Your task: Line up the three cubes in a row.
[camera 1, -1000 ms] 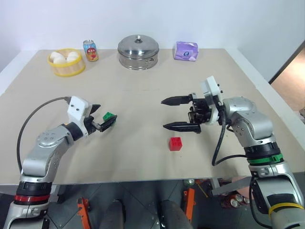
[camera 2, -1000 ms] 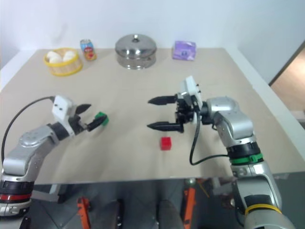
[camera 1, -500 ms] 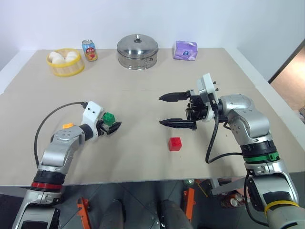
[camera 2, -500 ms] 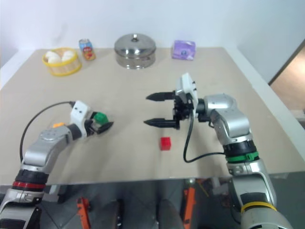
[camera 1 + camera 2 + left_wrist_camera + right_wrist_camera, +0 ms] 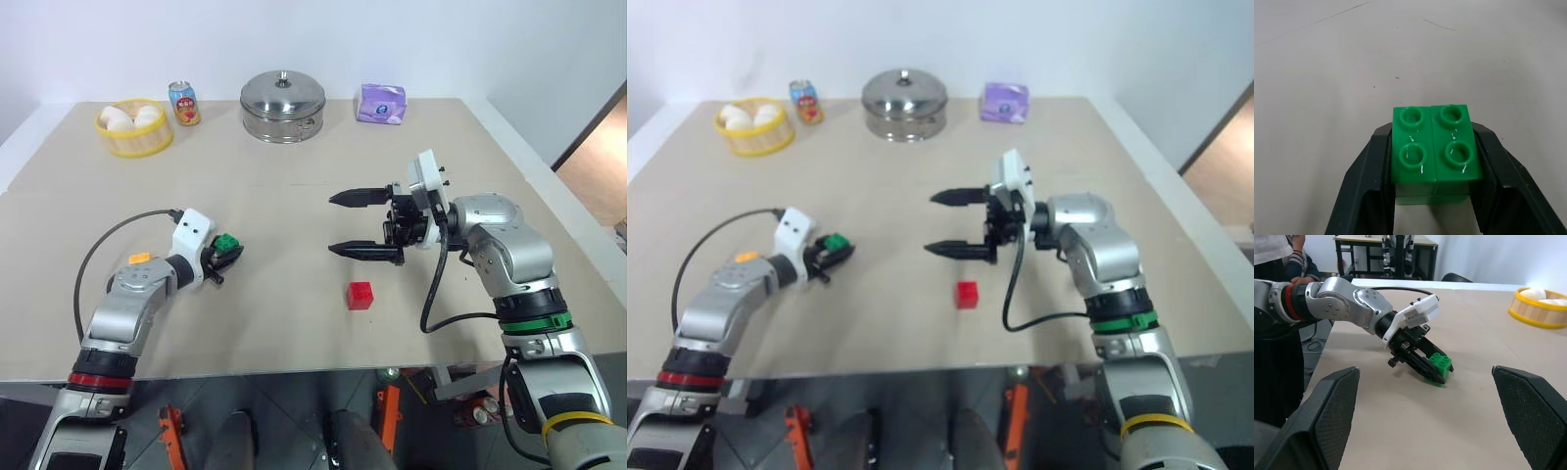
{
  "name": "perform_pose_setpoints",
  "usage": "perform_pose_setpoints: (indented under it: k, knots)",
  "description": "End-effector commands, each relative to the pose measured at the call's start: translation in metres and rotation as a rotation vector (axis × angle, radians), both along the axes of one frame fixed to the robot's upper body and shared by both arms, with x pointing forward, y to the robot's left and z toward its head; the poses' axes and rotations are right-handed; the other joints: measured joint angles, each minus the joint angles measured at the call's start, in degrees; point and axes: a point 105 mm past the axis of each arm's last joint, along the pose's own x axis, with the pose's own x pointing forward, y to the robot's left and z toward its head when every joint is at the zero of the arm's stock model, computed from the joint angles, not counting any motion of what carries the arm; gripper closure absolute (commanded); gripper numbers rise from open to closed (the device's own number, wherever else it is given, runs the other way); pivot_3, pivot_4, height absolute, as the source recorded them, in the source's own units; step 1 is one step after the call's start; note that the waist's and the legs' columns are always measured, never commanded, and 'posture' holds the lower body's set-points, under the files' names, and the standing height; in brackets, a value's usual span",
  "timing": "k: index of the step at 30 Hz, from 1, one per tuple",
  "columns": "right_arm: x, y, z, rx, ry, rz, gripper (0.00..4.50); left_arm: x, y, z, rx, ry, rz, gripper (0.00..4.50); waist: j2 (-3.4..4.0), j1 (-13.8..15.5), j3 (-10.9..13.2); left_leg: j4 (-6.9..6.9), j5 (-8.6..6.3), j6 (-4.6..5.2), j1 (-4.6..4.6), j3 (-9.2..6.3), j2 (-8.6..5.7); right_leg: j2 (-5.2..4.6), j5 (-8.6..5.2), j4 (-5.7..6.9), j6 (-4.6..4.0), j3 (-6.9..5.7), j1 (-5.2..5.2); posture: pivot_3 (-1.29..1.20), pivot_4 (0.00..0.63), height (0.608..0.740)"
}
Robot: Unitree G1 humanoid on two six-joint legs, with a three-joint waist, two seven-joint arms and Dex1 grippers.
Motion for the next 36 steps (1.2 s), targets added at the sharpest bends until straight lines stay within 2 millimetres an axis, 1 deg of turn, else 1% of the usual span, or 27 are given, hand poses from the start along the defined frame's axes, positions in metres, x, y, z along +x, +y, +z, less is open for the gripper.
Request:
perform_pose_setpoints:
  k: [1,2,4,6,9,12,16,20,23,30,36]
  knots:
    - [-0.010,-0.012,0.010,-0.014,-0.042,0.022,0.00,-0.029,-0.029,0.025,-0.005,-0.098,-0.281,3.14,0.00,0.0,0.0,-0.01,0.00,0.00,-0.02,0.00,0.01,0.00,-0.01,0.00,-0.01,0.00,-0.02,0.00,0.150,0.739]
    - [-0.013,-0.014,0.008,-0.033,-0.035,0.035,0.00,-0.036,-0.034,0.027,-0.005,-0.100,-0.342,3.14,0.00,0.2,0.0,-0.04,-0.01,-0.02,-0.02,0.01,0.00,-0.01,-0.02,0.00,-0.03,0.00,-0.02,0.00,0.150,0.739]
    - [-0.026,-0.026,-0.008,-0.147,0.004,0.078,0.00,-0.055,-0.045,0.026,0.012,-0.080,-0.494,3.14,0.00,0.4,0.0,-0.05,-0.02,-0.03,-0.04,0.00,0.00,-0.02,-0.12,-0.01,-0.13,-0.01,-0.02,0.00,0.150,0.739]
    - [-0.031,-0.033,-0.016,-0.205,0.021,0.084,0.00,-0.065,-0.051,0.021,0.047,-0.058,-0.582,3.14,0.00,0.5,0.0,-0.05,-0.02,-0.03,-0.05,0.01,0.00,-0.02,-0.16,-0.01,-0.14,-0.01,-0.02,0.00,0.150,0.739]
    - [-0.032,-0.039,-0.018,-0.233,0.015,0.063,0.00,-0.073,-0.059,0.011,0.090,-0.034,-0.675,3.14,0.00,0.3,0.0,-0.03,-0.02,-0.03,0.02,0.09,0.00,-0.02,-0.17,-0.01,-0.19,0.08,-0.03,0.00,0.150,0.739]
    - [-0.033,-0.042,-0.019,-0.243,0.014,0.046,0.00,-0.078,-0.072,0.003,0.115,-0.020,-0.744,3.14,0.00,-0.1,0.0,0.03,-0.01,-0.01,0.06,0.09,0.00,0.01,-0.06,-0.01,-0.25,0.16,-0.06,0.00,0.150,0.739]
    - [-0.038,-0.044,-0.019,-0.248,0.015,0.033,0.00,-0.073,-0.087,0.001,0.130,-0.028,-0.797,3.14,0.00,0.0,0.0,0.09,0.01,0.01,0.05,0.09,0.00,0.04,-0.05,-0.01,-0.25,0.18,-0.04,0.00,0.150,0.739]
    - [-0.038,-0.047,-0.018,-0.244,0.017,0.005,0.00,-0.064,-0.095,0.004,0.131,-0.040,-0.804,3.14,0.00,0.0,0.0,0.14,0.01,0.03,0.01,0.09,0.00,0.04,-0.04,-0.01,-0.23,0.21,-0.04,0.00,0.150,0.739]
    - [-0.039,-0.049,-0.019,-0.241,0.019,-0.009,0.00,-0.060,-0.097,0.004,0.136,-0.044,-0.805,3.14,0.00,0.0,0.0,0.13,0.01,0.03,0.01,0.09,-0.01,0.04,-0.04,-0.01,-0.22,0.21,-0.05,0.00,0.150,0.739]
    - [-0.040,-0.050,-0.018,-0.234,0.021,-0.028,0.00,-0.064,-0.103,-0.001,0.104,-0.025,-0.811,3.14,0.00,0.0,0.0,0.10,0.01,0.04,0.01,0.07,0.00,0.09,-0.04,-0.01,-0.21,0.24,-0.06,0.00,0.150,0.739]
    - [-0.040,-0.049,-0.018,-0.229,0.020,-0.031,0.00,-0.060,-0.104,-0.005,0.101,-0.024,-0.783,3.14,0.00,0.0,0.0,0.13,0.01,0.04,0.02,0.09,0.00,0.09,-0.03,0.00,-0.21,0.27,-0.05,0.00,0.150,0.739]
